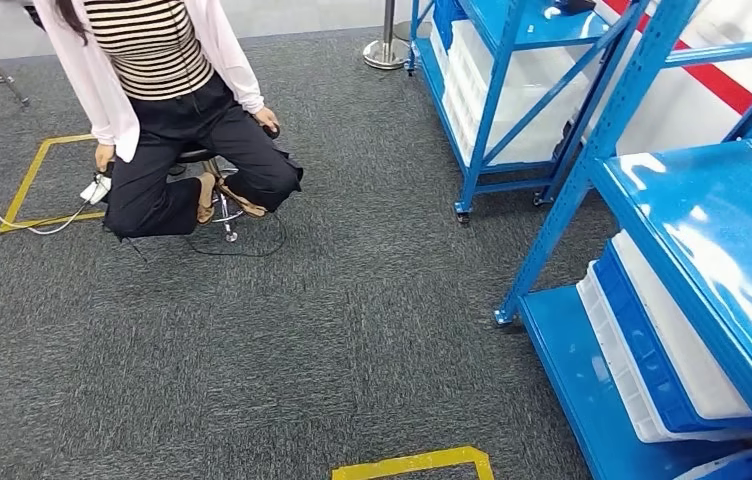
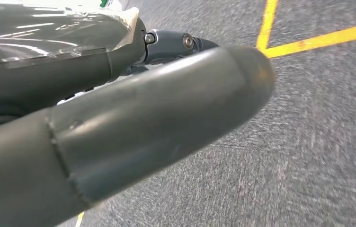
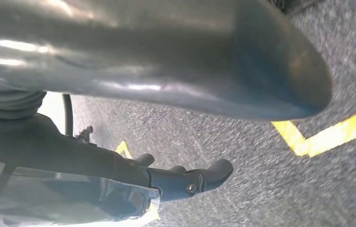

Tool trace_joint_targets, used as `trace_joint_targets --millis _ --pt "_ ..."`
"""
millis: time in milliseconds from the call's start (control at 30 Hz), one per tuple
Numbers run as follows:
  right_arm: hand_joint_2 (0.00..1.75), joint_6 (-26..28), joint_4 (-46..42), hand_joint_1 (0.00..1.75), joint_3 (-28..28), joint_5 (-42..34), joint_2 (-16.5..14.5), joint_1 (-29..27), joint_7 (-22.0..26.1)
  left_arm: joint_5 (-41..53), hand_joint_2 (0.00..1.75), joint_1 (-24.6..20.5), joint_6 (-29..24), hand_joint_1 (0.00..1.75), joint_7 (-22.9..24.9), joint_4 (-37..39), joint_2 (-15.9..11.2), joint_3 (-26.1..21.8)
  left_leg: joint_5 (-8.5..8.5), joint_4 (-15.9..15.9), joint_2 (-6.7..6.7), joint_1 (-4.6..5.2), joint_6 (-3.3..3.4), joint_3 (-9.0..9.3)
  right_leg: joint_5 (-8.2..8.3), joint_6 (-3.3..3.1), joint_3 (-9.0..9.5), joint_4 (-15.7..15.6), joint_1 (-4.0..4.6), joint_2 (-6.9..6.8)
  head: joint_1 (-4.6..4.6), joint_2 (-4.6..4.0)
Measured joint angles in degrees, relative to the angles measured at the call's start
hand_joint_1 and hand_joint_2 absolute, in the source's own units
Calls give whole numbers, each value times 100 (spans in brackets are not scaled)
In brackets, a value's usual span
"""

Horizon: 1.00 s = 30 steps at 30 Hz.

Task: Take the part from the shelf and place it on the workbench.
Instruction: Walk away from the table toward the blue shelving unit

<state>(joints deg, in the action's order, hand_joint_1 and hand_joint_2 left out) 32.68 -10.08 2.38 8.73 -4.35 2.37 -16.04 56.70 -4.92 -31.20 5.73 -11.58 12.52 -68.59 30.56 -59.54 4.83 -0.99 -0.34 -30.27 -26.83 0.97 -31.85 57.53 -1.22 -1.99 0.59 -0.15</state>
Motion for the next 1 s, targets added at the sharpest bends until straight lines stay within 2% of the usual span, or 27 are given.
trace_joint_targets --millis 67,100,133,167,200,233,300,333,367,400,433,467,533,567,600,633,667,700,733,767,800,833,867,933,967,1000 --pt "0 22 0 0 -3 -8 0 0 -24 21 0 7 7 0 2 0 4 2 387 -618 -350 -18 -28 -264 23 -61 11 -9 -6 128 24 0" --pt "0 33 0 0 -4 -14 -4 -1 -42 32 0 12 13 0 2 0 6 3 589 -1024 -444 -20 -28 -457 26 -81 5 -8 7 198 26 0" --pt "0 42 0 0 -7 -24 -9 -3 -58 47 0 20 23 0 2 0 5 3 704 -1351 -481 -19 -27 -623 27 -90 3 -7 21 277 26 0" --pt "0 54 0 0 -13 -34 -13 -8 -72 64 0 26 39 0 2 0 4 4 704 -1507 -495 -19 -22 -717 28 -96 5 -4 32 359 26 0" --pt "0 68 0 0 -22 -47 -13 -12 -80 85 0 30 57 0 2 0 2 4 581 -1442 -503 -20 -13 -709 29 -98 13 -2 39 443 26 0" --pt "0 80 0 0 -35 -63 -14 -15 -85 109 0 33 78 0 2 0 -2 5 366 -1166 -529 -25 -1 -601 28 -97 24 1 40 526 26 0" --pt "0 101 0 0 -67 -90 -22 -10 -91 146 0 33 111 0 1 0 -11 11 -52 -378 -784 -51 23 -279 21 -82 21 25 56 674 24 0" --pt "0 113 0 0 -81 -99 -28 -3 -95 168 0 33 124 0 0 0 -15 16 -159 -108 -902 -59 32 -176 21 -62 2 37 64 736 21 0" --pt "0 127 0 0 -94 -103 -34 -4 -98 182 0 33 133 0 -1 0 -19 20 -196 36 -989 -58 45 -127 24 -35 -32 45 72 793 20 0" --pt "0 141 1 0 -105 -106 -39 -10 -100 195 0 30 146 0 -2 0 -21 22 -190 71 -980 -40 67 -122 32 1 -69 47 77 850 17 0" --pt "0 153 2 0 -114 -110 -43 -23 -101 205 0 26 158 0 -2 0 -22 23 -203 78 -907 -26 102 -121 44 40 -103 34 68 903 19 0" --pt "0 160 3 0 -124 -113 -44 -38 -101 207 0 22 167 0 -1 0 -24 24 -222 107 -841 -18 148 -108 35 67 -138 61 62 874 18 0" --pt "0 166 4 0 -138 -116 -48 -44 -101 210 0 20 175 0 -1 -1 -31 24 -258 172 -683 -15 251 -82 -143 72 -315 387 63 613 0 0" --pt "0 166 4 0 -140 -113 -49 -41 -99 209 0 21 174 0 -1 -2 -35 24 -264 187 -600 -6 283 -75 -305 52 -478 719 56 440 -11 0" --pt "0 166 4 0 -142 -109 -51 -38 -97 206 0 24 174 0 0 -2 -38 24 -261 191 -513 5 303 -76 -480 41 -677 1112 55 330 -21 0" --pt "0 166 4 0 -142 -105 -54 -38 -91 202 0 25 173 0 1 -2 -40 24 -257 190 -428 15 305 -77 -605 49 -842 1450 45 287 -23 0" --pt "0 166 4 0 -142 -99 -56 -44 -84 196 0 25 172 0 2 -2 -39 24 -253 189 -346 22 304 -78 -654 76 -926 1635 37 268 -25 0" --pt "0 165 4 0 -142 -94 -57 -50 -77 186 0 24 171 0 3 -1 -39 24 -248 187 -272 24 299 -78 -612 120 -892 1598 28 252 -28 0" --pt "0 164 4 0 -142 -88 -57 -55 -69 171 0 23 168 0 4 -1 -37 24 -241 187 -206 24 289 -71 -495 171 -737 1329 17 216 -29 0" --pt "0 162 4 0 -142 -76 -55 -55 -62 157 0 22 164 0 4 -1 -36 23 -230 184 -146 23 272 -58 -345 215 -493 901 6 121 -31 0" --pt "0 158 4 0 -142 -63 -54 -49 -55 142 0 22 155 0 4 -1 -34 23 -212 180 -90 36 243 -42 -211 234 -275 505 15 3 -32 0" --pt "0 155 4 0 -142 -49 -53 -38 -45 128 0 22 139 0 4 -2 -34 22 -189 176 -41 46 208 -22 -115 220 -111 210 24 -88 -29 0" --pt "0 151 4 0 -142 -34 -54 -30 -33 114 0 20 124 0 4 -2 -34 22 -168 173 4 56 173 0 -65 186 -26 54 42 -146 -27 0" --pt "0 149 5 0 -142 -3 -51 -31 -4 86 0 6 91 0 4 -2 -26 22 -145 193 97 48 101 51 -44 92 -38 20 74 -70 -27 0" --pt "0 149 6 0 -142 14 -49 -36 12 74 0 -2 81 0 4 -2 -19 21 -125 187 110 27 66 70 -33 51 -26 6 55 -13 -25 0" --pt "0 151 7 0 -141 33 -45 -40 23 63 0 -8 71 0 4 -2 -13 21 -56 118 44 7 33 58 -20 7 -12 -9 33 44 -20 0"
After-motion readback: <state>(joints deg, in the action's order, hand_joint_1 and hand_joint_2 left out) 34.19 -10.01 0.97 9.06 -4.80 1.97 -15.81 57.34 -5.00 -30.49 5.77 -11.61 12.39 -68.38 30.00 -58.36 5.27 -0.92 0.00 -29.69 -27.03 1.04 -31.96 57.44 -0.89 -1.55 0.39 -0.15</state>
